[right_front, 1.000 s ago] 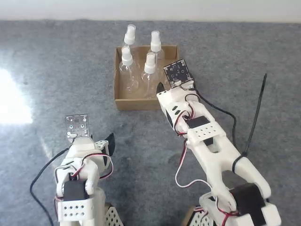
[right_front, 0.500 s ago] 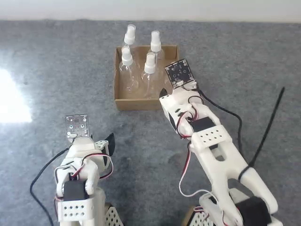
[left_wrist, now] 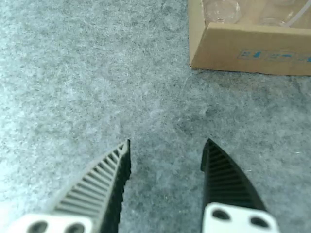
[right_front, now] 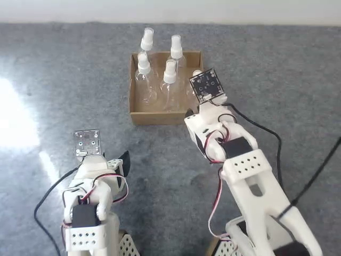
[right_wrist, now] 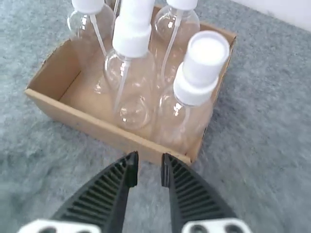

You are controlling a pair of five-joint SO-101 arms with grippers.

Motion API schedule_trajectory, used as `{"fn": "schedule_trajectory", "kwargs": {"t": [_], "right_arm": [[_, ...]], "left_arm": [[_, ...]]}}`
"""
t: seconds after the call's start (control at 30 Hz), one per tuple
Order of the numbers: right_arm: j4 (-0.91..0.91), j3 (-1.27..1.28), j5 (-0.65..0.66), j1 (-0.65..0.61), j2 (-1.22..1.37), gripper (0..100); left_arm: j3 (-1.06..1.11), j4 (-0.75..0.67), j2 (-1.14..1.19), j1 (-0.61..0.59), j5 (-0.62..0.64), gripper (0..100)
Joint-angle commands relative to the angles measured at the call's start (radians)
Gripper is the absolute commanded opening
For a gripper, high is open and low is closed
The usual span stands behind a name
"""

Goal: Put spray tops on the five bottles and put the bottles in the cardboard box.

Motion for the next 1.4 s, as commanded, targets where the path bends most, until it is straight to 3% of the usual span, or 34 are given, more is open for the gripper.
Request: {"fn": "schedule_trajectory", "kwargs": {"t": [0.0,0.97,1.27,1.37], "right_arm": [[0.117,-0.031,0.008,-0.010,-0.139,4.9],[0.271,0.658,0.009,-0.001,-1.221,4.8],[0.331,0.663,0.006,0.010,-1.230,4.8],[0.331,0.663,-0.075,0.059,-1.230,4.8]], "left_arm": [[-0.008,0.005,-0.011,-0.008,0.003,22],[-0.008,0.005,-0.012,-0.008,0.003,22],[-0.008,0.003,-0.012,-0.008,0.003,22],[-0.008,0.003,-0.012,-0.008,0.003,22]]}}
